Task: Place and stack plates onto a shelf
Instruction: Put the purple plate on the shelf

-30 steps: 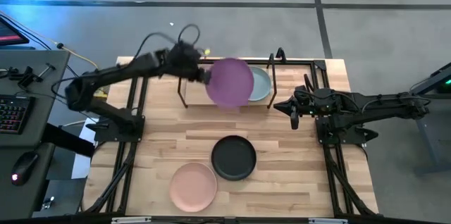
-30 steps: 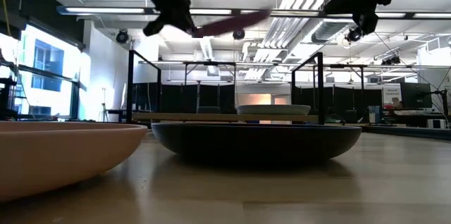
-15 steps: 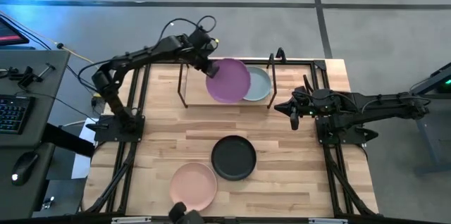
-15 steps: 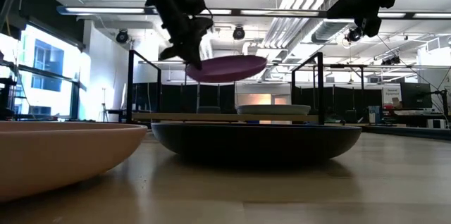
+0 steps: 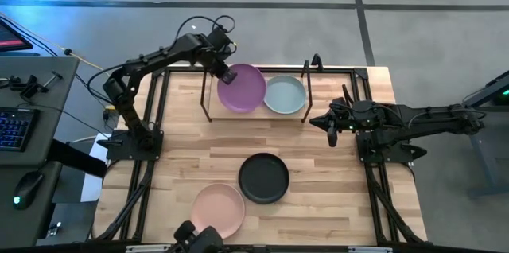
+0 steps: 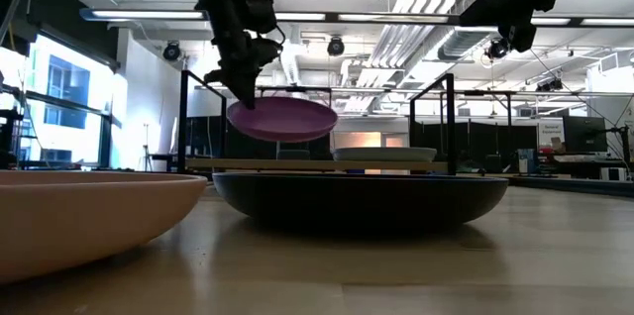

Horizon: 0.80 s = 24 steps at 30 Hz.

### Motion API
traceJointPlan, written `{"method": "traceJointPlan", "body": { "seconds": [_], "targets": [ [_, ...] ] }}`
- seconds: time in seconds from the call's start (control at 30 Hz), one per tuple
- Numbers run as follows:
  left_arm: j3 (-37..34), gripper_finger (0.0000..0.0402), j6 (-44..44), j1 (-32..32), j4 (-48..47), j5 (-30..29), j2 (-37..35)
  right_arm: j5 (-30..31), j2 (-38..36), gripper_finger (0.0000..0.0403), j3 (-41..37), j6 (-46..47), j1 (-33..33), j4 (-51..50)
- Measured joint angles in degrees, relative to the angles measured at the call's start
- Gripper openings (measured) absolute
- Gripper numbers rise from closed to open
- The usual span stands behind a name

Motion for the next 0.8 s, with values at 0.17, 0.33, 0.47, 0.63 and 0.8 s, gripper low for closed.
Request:
{"method": "traceJointPlan", "body": {
  "seconds": [0.17, 0.33, 0.47, 0.63, 0.8],
  "targets": [
    [0.00, 0.0000, 0.07, -0.71, -1.76, -3.54, 0.00, 1.80, 0.01, 0.0000, 0.00, 0.00, -0.01, 0.02],
    [0.00, 0.0000, -0.04, -1.15, -2.21, -5.24, 0.00, 1.91, 0.00, 0.0000, 0.00, 0.00, 0.00, 0.03],
    [0.00, 0.0001, -0.52, -1.19, -2.77, -5.24, 0.00, 1.91, 0.02, 0.0000, 0.00, 0.00, -0.01, 0.04],
    [-0.03, 0.0008, -0.52, -1.17, -3.11, -5.25, 0.17, 1.91, 0.00, 0.0000, 0.00, 0.00, -0.01, 0.06],
    [-0.04, 0.0012, -1.12, -1.27, -2.72, -4.83, 2.60, 1.91, 0.00, 0.0000, 0.00, 0.02, 0.00, 0.08]
  ]
}}
